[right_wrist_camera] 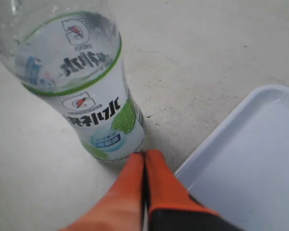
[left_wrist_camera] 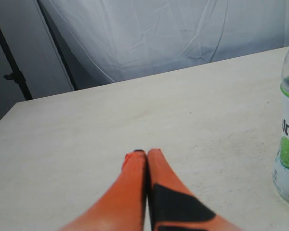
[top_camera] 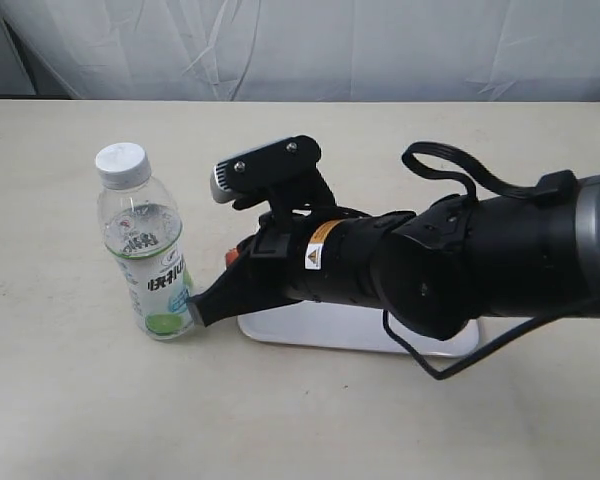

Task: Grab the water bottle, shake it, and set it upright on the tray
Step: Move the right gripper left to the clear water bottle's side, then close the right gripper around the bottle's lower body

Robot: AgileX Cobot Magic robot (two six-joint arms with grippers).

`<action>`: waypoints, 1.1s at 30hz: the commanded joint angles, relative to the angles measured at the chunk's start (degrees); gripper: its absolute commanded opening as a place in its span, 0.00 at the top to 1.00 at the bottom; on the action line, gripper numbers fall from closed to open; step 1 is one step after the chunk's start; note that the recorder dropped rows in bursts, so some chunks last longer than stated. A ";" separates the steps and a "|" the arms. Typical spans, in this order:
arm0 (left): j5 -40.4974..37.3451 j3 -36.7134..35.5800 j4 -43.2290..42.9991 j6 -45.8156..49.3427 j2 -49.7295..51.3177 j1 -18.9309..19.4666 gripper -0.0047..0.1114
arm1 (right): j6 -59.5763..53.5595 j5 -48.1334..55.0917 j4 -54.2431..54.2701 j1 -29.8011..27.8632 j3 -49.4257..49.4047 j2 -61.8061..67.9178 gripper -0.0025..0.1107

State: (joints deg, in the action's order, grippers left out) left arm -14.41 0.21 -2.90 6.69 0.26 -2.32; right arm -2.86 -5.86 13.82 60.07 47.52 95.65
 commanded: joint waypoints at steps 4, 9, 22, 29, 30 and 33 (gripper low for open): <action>0.77 -0.21 0.23 -0.21 -0.26 -0.14 0.96 | -0.12 -0.27 -0.60 4.05 1.09 0.04 0.98; 0.77 -0.21 0.23 -0.21 -0.26 -0.14 0.96 | -0.12 -2.28 -1.75 5.26 1.47 0.04 0.98; 0.77 -0.21 0.23 -0.21 -0.26 -0.14 0.96 | -0.12 -9.03 -1.74 5.56 1.59 4.72 0.06; 0.77 -0.21 0.23 -0.21 -0.26 -0.14 0.96 | -0.12 -12.68 -3.47 6.67 4.64 8.69 0.06; 0.77 -0.21 0.23 -0.21 -0.26 -0.14 0.96 | -0.12 -12.94 -3.47 6.67 5.40 9.37 0.06; 0.77 -0.21 0.23 -0.21 -0.26 -0.14 0.96 | -0.12 -12.94 -3.47 6.67 7.56 11.36 0.06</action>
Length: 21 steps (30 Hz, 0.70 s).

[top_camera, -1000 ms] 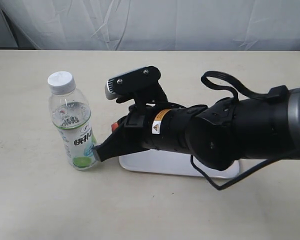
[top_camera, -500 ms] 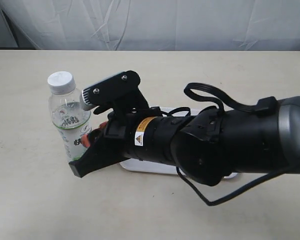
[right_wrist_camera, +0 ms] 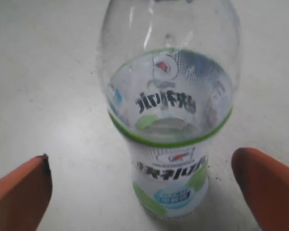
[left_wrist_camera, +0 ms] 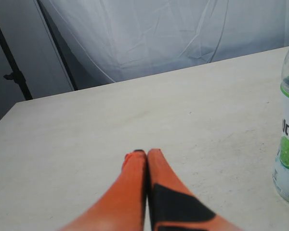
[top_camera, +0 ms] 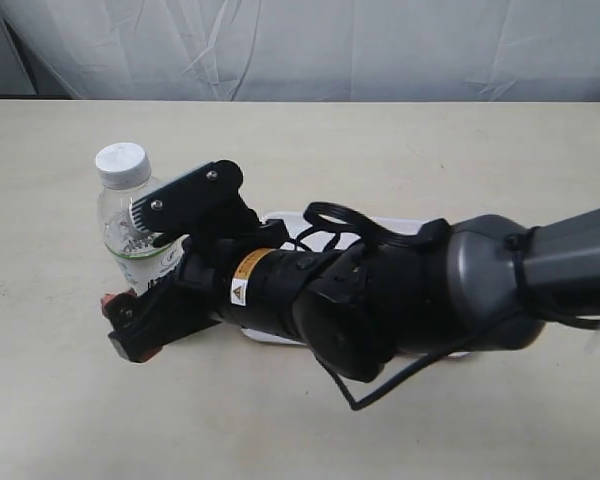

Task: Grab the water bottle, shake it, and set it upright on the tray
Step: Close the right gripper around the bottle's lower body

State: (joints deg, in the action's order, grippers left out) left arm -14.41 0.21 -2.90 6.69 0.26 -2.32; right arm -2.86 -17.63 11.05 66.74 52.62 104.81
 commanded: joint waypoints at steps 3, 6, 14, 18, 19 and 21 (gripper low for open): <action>0.77 -0.21 0.23 -0.21 -0.26 -0.14 0.96 | -0.12 -3.17 -0.70 0.00 4.12 4.30 0.06; 0.77 -0.21 0.23 -0.21 -0.26 -0.14 0.96 | -0.12 -5.25 -0.70 0.00 5.73 6.44 0.06; 0.77 -0.21 0.23 -0.21 -0.26 -0.14 0.96 | -0.12 -6.09 -0.47 0.00 9.71 10.16 0.06; 0.77 -0.21 0.23 -0.21 -0.26 -0.14 0.96 | -0.22 -8.09 0.33 0.00 10.79 11.30 0.06; 0.77 -0.21 0.23 -0.21 -0.26 -0.14 0.96 | -0.22 -8.10 1.07 0.00 11.21 11.54 0.06; 0.77 -0.21 0.23 -0.21 -0.26 -0.14 0.96 | -0.34 -8.10 2.54 0.00 11.71 12.07 0.06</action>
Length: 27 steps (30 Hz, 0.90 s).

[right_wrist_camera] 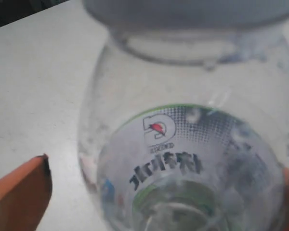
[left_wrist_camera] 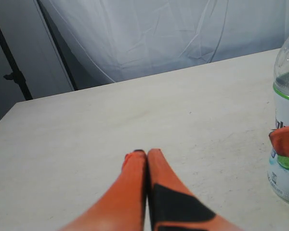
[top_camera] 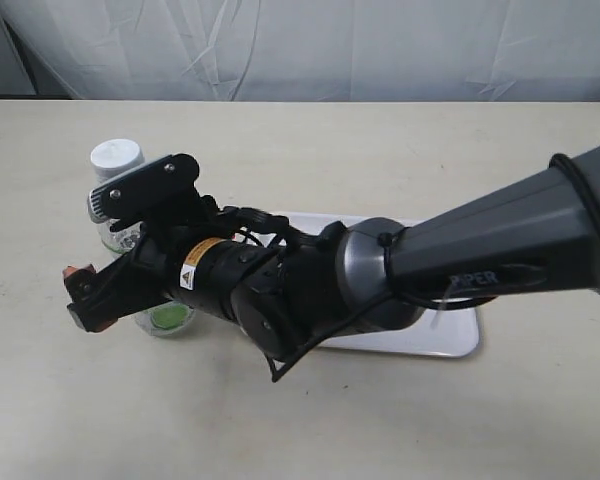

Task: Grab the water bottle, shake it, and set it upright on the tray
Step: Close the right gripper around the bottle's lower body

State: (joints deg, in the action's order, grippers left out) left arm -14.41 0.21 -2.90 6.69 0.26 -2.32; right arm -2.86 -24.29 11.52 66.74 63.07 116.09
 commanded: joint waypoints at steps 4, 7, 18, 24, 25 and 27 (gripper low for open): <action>0.77 -0.21 0.23 -0.21 -0.26 -0.14 0.96 | -0.57 -1.66 5.01 0.00 2.08 2.02 0.06; 0.77 -0.21 0.23 -0.21 -0.26 -0.14 0.96 | -1.85 -1.66 6.38 0.00 2.93 2.98 0.06; 0.77 -0.21 0.23 -0.21 -0.26 -0.14 0.96 | -1.62 0.66 6.94 0.00 3.59 3.49 0.97; 0.77 -0.21 0.23 -0.21 -0.26 -0.14 0.96 | -1.73 4.19 7.05 0.00 3.59 2.09 0.98; 0.77 -0.21 0.23 -0.21 -0.26 -0.14 0.96 | -2.08 4.87 7.05 0.00 3.59 1.24 0.98; 0.77 -0.21 0.23 -0.21 -0.26 -0.14 0.96 | -3.63 6.77 7.05 0.22 3.08 -1.21 0.98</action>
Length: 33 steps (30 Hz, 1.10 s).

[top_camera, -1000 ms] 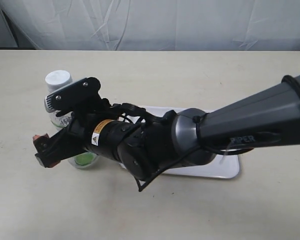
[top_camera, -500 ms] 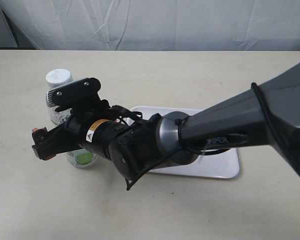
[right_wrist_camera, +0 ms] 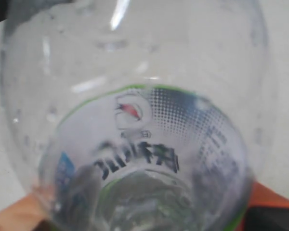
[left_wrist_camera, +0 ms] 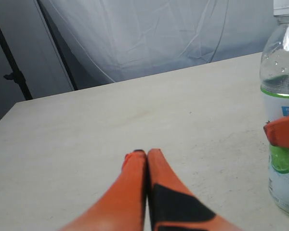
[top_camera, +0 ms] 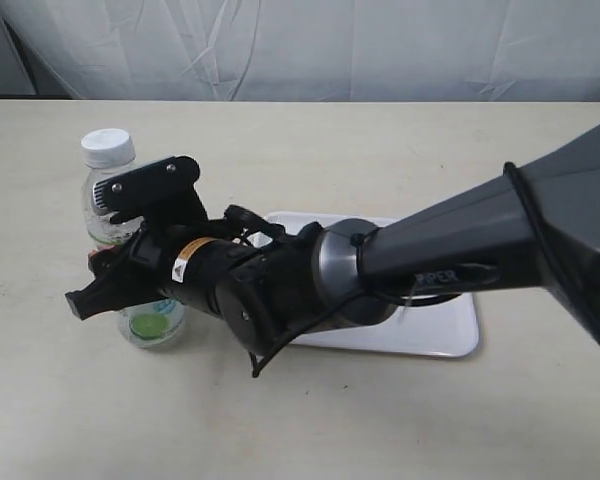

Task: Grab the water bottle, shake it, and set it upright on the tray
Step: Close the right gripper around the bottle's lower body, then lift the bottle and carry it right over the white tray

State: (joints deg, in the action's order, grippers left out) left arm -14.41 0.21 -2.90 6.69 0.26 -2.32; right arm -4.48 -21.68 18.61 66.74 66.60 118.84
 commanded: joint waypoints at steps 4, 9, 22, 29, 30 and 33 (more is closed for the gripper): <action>0.77 -0.21 0.23 -0.21 -0.26 -0.14 0.96 | -6.17 11.35 -0.04 0.22 -2.93 -11.03 0.98; 0.77 -0.21 0.23 -0.21 -0.26 -0.14 0.96 | -10.33 10.67 3.53 -2.97 -10.60 -21.83 0.98; 0.77 -0.21 0.23 -0.21 -0.26 -0.14 0.96 | -31.84 0.16 27.21 -18.25 -26.04 -38.30 0.98; 0.77 -0.21 0.23 -0.21 -0.26 -0.14 0.96 | -37.91 -1.20 37.38 -24.14 -30.16 -40.23 0.98; 0.77 -0.21 0.23 -0.21 -0.26 -0.14 0.96 | -37.82 -3.07 47.82 -24.73 -29.82 -40.35 0.98; 0.77 -0.21 0.23 -0.21 -0.26 -0.14 0.96 | -40.00 16.38 32.70 -23.51 -27.61 -41.26 0.98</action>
State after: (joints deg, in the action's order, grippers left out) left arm -14.41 0.21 -2.90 6.69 0.26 -2.32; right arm -43.15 -17.39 59.82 42.15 36.82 79.16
